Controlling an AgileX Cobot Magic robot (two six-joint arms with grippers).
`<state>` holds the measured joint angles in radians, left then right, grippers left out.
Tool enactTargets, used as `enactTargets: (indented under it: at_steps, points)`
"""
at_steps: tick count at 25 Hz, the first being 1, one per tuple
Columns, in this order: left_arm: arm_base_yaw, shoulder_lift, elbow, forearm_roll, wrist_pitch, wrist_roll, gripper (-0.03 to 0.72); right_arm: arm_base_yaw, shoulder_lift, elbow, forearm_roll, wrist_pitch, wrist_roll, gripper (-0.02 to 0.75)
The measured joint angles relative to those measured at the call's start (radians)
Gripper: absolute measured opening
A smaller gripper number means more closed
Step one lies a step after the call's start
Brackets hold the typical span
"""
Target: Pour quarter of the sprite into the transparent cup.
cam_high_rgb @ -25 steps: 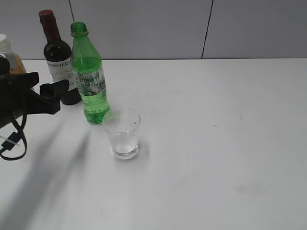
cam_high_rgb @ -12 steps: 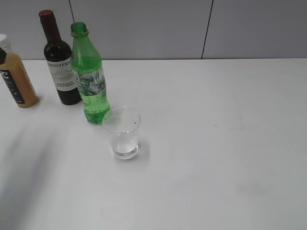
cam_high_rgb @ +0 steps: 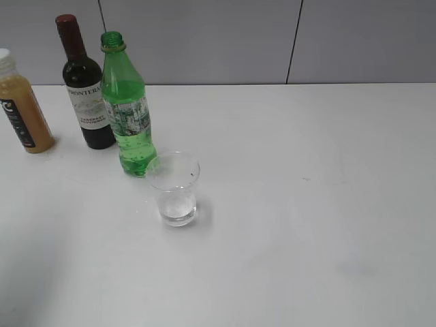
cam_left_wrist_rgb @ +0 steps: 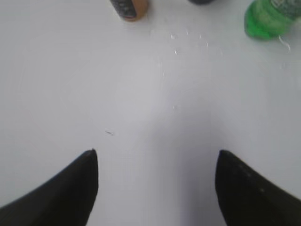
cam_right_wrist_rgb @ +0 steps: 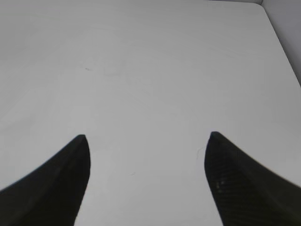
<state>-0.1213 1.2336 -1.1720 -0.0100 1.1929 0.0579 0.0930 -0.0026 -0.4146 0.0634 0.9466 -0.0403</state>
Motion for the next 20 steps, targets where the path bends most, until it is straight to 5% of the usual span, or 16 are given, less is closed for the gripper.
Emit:
enactTargets:
  at_steps: [7, 20]
  points:
    - [0.000, -0.194, 0.121, -0.005, 0.021, 0.003, 0.590, 0.000, 0.000, 0.000, 0.000, 0.000, 0.000, 0.585]
    - [0.000, -0.715, 0.528, -0.001, -0.033, 0.003, 0.590, 0.000, 0.000, 0.000, 0.000, 0.000, 0.000, 0.585]
